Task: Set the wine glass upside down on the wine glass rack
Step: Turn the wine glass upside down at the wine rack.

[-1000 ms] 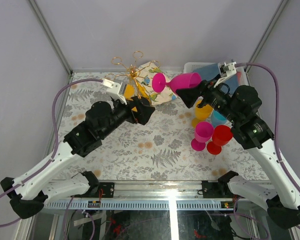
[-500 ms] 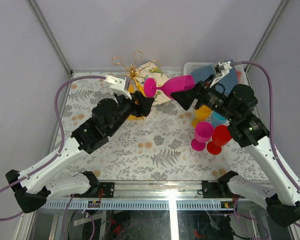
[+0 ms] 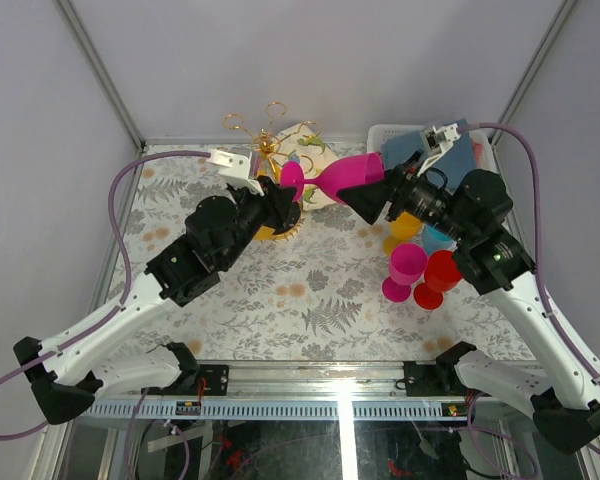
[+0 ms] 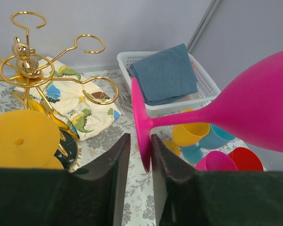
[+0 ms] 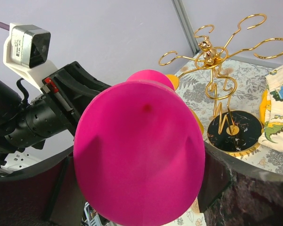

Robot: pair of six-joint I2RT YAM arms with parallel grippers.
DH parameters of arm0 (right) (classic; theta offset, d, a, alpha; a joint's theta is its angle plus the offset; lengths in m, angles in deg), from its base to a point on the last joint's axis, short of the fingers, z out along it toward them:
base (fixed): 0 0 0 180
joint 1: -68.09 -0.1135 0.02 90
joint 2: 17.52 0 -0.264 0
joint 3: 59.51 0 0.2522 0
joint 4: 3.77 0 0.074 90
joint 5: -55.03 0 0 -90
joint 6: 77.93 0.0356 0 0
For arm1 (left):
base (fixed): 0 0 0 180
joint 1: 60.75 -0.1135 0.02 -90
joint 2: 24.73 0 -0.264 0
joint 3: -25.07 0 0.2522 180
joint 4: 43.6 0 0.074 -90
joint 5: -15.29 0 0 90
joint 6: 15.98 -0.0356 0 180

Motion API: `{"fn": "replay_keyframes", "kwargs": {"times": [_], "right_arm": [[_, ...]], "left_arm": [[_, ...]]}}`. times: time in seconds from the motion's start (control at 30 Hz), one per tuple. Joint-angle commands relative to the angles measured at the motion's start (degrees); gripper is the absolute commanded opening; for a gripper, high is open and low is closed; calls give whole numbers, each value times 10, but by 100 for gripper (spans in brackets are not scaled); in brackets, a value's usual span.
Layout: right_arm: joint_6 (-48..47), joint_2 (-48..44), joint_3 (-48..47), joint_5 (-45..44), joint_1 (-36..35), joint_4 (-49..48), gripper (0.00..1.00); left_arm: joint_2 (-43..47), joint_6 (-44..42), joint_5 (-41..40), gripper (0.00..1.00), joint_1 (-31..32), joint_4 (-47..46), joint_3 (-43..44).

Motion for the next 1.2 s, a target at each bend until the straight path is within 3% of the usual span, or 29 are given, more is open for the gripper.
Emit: {"fn": "replay_keyframes", "kwargs": {"times": [0.0, 0.07, 0.27, 0.77, 1.17], "right_arm": [[9, -6, 5, 17, -4, -54, 79], [8, -4, 10, 19, -4, -57, 80], [-12, -2, 5, 12, -3, -40, 99], [-87, -66, 3, -69, -4, 15, 99], [-217, -137, 84, -210, -3, -35, 96]], "left_arm": [[9, -7, -19, 14, 3, -44, 11], [10, -6, -24, 1, 3, -41, 12], [14, -11, -26, 0, 4, -37, 7], [52, -55, -44, 0, 3, 10, 3], [98, -179, 32, 0, 3, 114, 3]]}}
